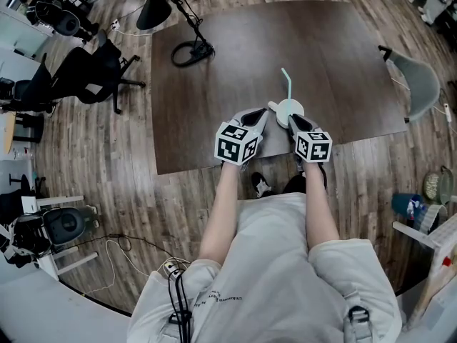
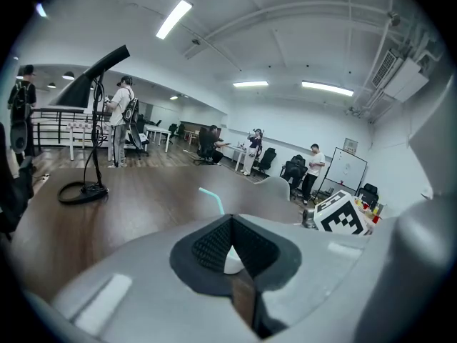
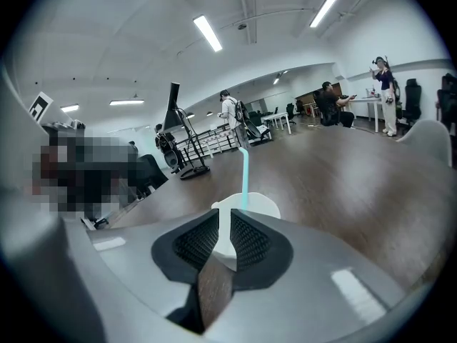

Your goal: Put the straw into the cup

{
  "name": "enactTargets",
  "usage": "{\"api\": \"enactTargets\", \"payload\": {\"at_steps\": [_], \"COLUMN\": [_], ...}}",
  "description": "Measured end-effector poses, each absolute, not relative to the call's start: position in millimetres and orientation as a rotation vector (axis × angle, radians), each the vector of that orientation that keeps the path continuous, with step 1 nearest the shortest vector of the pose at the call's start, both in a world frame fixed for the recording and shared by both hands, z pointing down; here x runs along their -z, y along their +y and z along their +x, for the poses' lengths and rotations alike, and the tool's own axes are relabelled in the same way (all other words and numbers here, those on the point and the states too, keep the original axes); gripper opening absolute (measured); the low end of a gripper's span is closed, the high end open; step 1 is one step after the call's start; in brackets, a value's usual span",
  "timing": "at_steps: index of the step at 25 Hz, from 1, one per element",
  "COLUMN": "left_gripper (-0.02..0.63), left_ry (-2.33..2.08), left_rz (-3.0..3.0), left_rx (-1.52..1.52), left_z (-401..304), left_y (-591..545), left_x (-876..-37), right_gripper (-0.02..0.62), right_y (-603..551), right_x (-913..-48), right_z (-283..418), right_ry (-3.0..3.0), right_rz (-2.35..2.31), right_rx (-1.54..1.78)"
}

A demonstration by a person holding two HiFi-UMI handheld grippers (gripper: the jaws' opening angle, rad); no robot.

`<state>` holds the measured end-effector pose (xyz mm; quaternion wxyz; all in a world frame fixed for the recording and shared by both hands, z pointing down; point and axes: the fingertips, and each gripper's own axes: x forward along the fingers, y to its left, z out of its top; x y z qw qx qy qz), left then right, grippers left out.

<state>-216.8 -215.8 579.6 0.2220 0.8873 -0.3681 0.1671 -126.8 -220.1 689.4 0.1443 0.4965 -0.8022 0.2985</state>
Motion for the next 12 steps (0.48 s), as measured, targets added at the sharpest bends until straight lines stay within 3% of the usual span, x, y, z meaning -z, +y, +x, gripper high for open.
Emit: {"api": "enactTargets", "payload": {"at_steps": [12], "left_gripper": [0.0], "left_ry": [-1.031], "left_rz": [2.345], "left_rx": [-0.409], "left_z": [-190.3], "left_y": [-196.1], "left_x": [-604.5], "right_gripper": [0.064], "right_y": [-201.3], "right_x": [-679.5], "right_z": [-95.3], "right_ry": [-2.317], "right_rz": [1.392], "right_rx": [-0.829]}}
